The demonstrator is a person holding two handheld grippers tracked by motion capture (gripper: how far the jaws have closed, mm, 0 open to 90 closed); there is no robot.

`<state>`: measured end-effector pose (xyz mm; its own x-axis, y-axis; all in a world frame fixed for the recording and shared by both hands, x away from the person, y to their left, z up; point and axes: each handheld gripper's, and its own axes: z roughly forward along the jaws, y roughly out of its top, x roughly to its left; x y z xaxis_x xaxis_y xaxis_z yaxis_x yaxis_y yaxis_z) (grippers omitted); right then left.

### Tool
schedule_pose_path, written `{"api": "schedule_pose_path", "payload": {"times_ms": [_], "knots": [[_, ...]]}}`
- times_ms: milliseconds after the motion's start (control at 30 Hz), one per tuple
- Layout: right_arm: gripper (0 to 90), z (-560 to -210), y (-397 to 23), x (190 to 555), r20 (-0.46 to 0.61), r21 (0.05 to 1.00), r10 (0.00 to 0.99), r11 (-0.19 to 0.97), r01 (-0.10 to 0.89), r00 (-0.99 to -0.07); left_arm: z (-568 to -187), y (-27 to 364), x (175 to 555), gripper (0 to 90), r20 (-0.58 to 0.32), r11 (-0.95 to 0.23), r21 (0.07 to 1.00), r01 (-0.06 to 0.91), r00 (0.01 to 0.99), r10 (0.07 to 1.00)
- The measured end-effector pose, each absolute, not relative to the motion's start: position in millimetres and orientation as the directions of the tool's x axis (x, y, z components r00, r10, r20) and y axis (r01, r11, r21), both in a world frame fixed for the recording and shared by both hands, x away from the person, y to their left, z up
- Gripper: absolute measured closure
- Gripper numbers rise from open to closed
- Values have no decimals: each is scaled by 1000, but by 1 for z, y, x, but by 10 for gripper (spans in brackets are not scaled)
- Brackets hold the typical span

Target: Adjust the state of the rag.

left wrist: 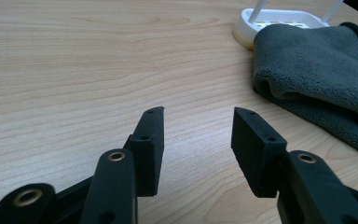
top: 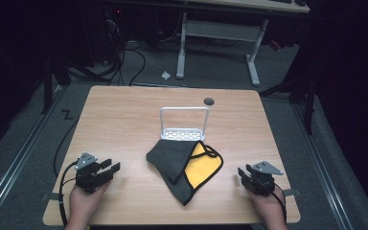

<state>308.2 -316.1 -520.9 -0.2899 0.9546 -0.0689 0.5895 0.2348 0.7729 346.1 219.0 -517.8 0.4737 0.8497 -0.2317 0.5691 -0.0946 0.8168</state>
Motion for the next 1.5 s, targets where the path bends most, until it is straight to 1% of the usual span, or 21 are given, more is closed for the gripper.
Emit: {"api": "schedule_pose_path", "payload": {"times_ms": [200, 467, 600, 667, 700, 733, 867, 900, 933, 967, 1000, 1033, 1067, 1100, 1133, 1167, 1200, 1233, 1300, 1400, 1500], "knots": [[603, -523, -322, 310, -40, 767, 958, 212, 605, -284, -520, 218, 347, 548, -233, -97, 812, 575, 473, 850], [601, -523, -321, 314, -30, 771, 959, 203, 604, -283, -522, 217, 345, 546, -222, -113, 811, 575, 480, 849], [599, -523, -319, 315, -32, 770, 956, 208, 603, -290, -519, 210, 344, 520, -239, -107, 813, 572, 496, 835], [604, -522, -319, 315, -27, 772, 956, 206, 601, -293, -511, 193, 342, 508, -260, -102, 825, 557, 533, 805], [604, -522, -319, 315, -27, 772, 956, 206, 601, -293, -511, 193, 342, 504, -260, -102, 825, 557, 533, 805], [611, -521, -319, 314, -30, 777, 954, 210, 594, -299, -504, 177, 341, 501, -261, -115, 835, 538, 571, 778], [616, -520, -319, 314, -35, 778, 952, 216, 590, -303, -494, 143, 344, 495, -233, -175, 843, 508, 639, 733], [616, -520, -319, 314, -35, 778, 952, 216, 590, -303, -494, 143, 344, 501, -233, -175, 843, 508, 639, 733], [616, -520, -319, 314, -29, 778, 952, 212, 591, -304, -491, 126, 348, 535, -223, -198, 844, 498, 663, 715], [616, -520, -319, 314, -29, 778, 952, 212, 591, -304, -491, 126, 348, 605, -223, -198, 844, 498, 663, 715], [616, -520, -319, 314, -24, 778, 951, 212, 592, -309, -487, 110, 353, 752, -208, -237, 840, 488, 693, 690], [616, -520, -320, 314, -23, 777, 950, 213, 592, -311, -487, 110, 353, 828, -208, -237, 840, 488, 693, 690], [616, -520, -319, 313, -21, 777, 950, 212, 593, -312, -485, 91, 358, 889, -156, -286, 839, 464, 707, 689], [616, -520, -319, 314, -23, 777, 948, 217, 591, -317, -484, 82, 362, 900, -142, -309, 833, 460, 716, 684], [616, -520, -319, 314, -23, 777, 948, 217, 591, -317, -484, 82, 362, 900, -142, -309, 833, 460, 716, 684], [615, -520, -319, 314, -26, 778, 946, 221, 588, -322, -484, 63, 371, 900, -106, -357, 820, 446, 733, 672], [615, -520, -318, 313, -19, 777, 947, 215, 592, -319, -485, 55, 374, 900, -93, -378, 812, 444, 739, 667], [615, -519, -318, 314, -23, 778, 946, 221, 589, -324, -485, 55, 374, 900, -93, -378, 812, 444, 739, 667], [614, -519, -317, 314, -22, 777, 945, 222, 589, -327, -491, 40, 382, 899, -49, -441, 779, 445, 745, 666], [611, -520, -316, 313, -24, 773, 940, 233, 590, -339, -507, 31, 386, 900, -38, -493, 733, 469, 752, 658], [611, -521, -316, 313, -30, 772, 937, 243, 587, -348, -512, 30, 381, 900, -35, -497, 735, 462, 758, 651]]}}
